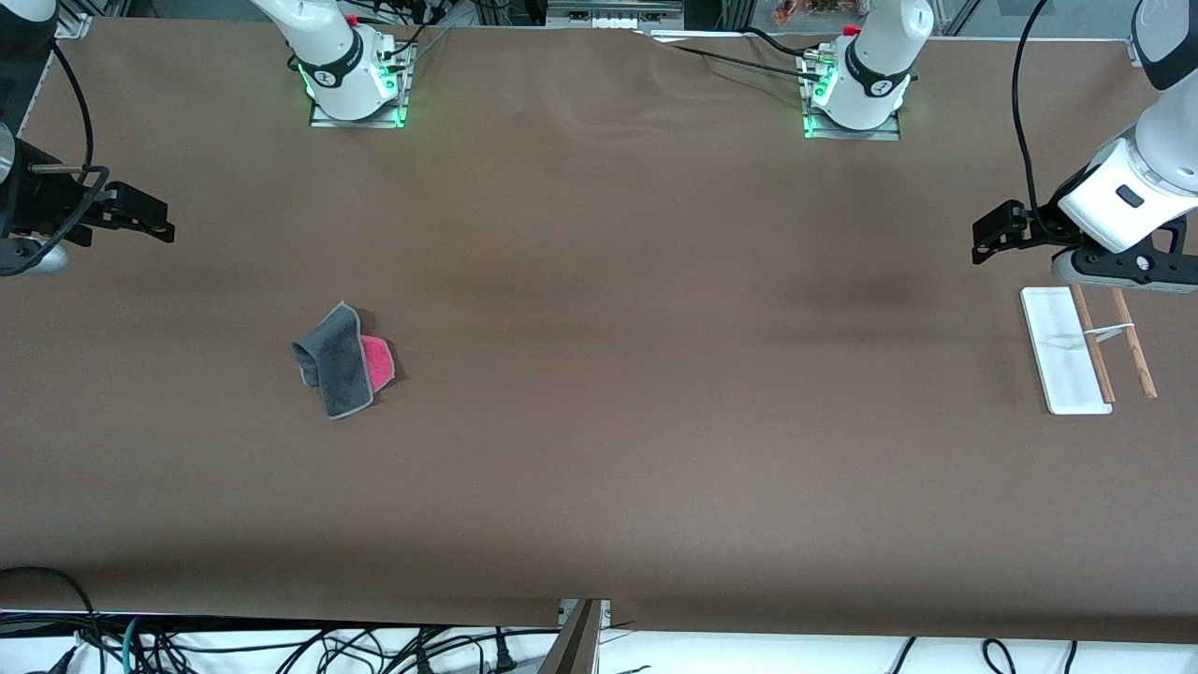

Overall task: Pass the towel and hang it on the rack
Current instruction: 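Lower the right gripper onto the grey towel and close on it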

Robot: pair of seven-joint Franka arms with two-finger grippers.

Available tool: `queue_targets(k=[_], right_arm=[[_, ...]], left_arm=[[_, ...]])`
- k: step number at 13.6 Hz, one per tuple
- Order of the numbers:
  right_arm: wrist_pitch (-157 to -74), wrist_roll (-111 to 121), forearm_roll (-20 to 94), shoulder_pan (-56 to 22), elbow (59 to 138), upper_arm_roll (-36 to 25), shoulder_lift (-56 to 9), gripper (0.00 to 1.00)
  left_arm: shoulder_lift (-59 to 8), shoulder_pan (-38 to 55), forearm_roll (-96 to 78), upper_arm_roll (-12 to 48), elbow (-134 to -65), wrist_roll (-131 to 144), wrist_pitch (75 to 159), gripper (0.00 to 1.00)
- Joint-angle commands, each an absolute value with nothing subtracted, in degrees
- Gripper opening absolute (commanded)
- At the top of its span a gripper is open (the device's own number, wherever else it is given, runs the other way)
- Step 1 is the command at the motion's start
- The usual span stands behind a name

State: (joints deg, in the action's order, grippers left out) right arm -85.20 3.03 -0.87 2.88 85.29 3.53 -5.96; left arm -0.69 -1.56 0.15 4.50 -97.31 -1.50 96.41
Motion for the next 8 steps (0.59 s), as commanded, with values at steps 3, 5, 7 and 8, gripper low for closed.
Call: queue_targets(k=[3,5,7,8], right_arm=[[-85.43,3.34,-0.53,2.9,83.85,3.6,-6.68,1.0],[-85.69,3.43,-0.53,2.9,83.76,3.69,-6.77,1.0],[-86.04,3.16,-0.44,2.73,83.85,3.87,-7.38,1.0],[-86.92,3.16,-0.61,1.85,83.85,3.87,-8.69,1.0]], left_arm=[[-1.32,-2.2,-0.44,4.92,-95.54,-2.2,94.75,1.0],[-1.32,-2.2,-0.35,4.92,-95.54,-2.2,94.66,1.0],[-1.23,-2.2,-0.44,4.92,-95.54,-2.2,94.66,1.0],[-1.23,-2.2,-0.35,4.92,-95.54,-2.2,94.66,1.0]])
